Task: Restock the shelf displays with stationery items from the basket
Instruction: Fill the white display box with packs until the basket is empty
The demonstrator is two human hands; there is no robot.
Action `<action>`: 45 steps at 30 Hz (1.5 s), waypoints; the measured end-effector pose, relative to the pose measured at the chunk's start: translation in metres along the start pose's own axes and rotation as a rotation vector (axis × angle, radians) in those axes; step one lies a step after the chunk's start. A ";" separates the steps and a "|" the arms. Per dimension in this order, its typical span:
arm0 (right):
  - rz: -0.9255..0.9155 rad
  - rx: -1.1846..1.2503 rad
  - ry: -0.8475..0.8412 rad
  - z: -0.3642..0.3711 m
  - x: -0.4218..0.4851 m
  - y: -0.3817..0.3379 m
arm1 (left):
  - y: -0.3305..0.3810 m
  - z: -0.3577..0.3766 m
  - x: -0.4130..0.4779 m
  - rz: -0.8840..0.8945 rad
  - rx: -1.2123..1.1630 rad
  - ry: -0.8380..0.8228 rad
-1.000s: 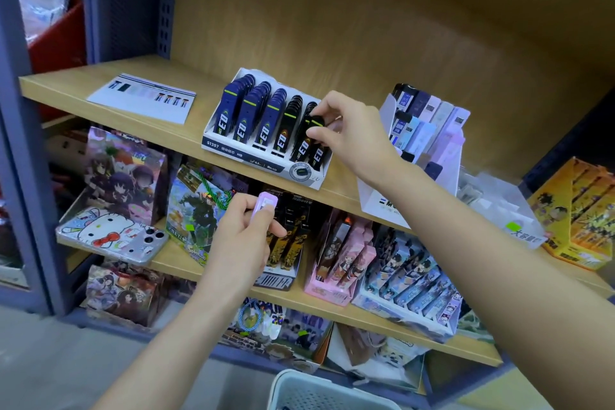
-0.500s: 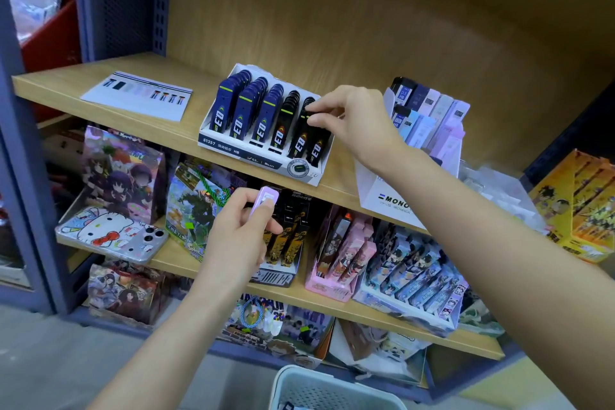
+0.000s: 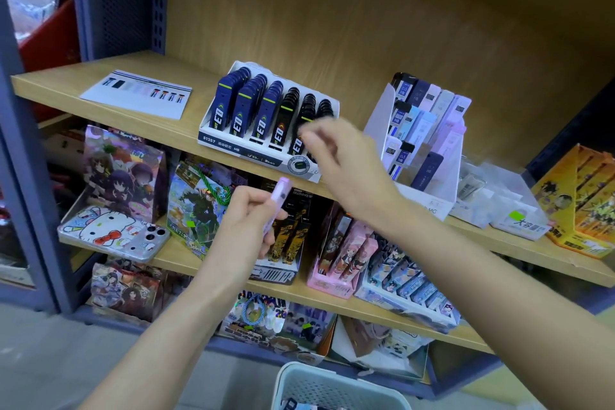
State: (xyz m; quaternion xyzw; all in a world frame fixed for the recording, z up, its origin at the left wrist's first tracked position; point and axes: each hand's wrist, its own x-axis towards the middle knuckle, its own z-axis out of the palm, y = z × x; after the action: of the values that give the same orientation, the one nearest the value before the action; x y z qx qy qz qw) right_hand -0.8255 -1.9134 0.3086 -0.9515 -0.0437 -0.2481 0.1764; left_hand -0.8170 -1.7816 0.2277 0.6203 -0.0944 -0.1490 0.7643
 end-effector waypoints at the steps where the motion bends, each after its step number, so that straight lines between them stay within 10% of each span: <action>1: 0.077 0.026 -0.113 0.001 -0.010 -0.004 | -0.001 0.001 -0.006 0.058 0.028 -0.012; 4: 0.274 0.246 -0.313 0.001 -0.037 -0.003 | -0.006 0.005 -0.007 0.190 0.111 -0.061; 15: 0.447 0.731 -0.080 -0.051 -0.087 0.039 | -0.007 0.042 -0.020 0.453 0.346 -0.103; 25: 0.212 0.178 0.550 -0.155 -0.046 0.111 | 0.024 0.123 0.016 0.965 0.976 -0.179; 45: 0.086 -0.267 0.065 -0.144 0.005 0.154 | 0.000 0.140 0.033 1.015 1.337 -0.140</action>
State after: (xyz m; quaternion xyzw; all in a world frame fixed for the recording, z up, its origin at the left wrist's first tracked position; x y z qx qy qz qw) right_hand -0.8606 -2.1090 0.3803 -0.9590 0.0366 -0.2747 0.0600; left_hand -0.8318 -1.9219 0.2563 0.8138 -0.4775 0.2619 0.2027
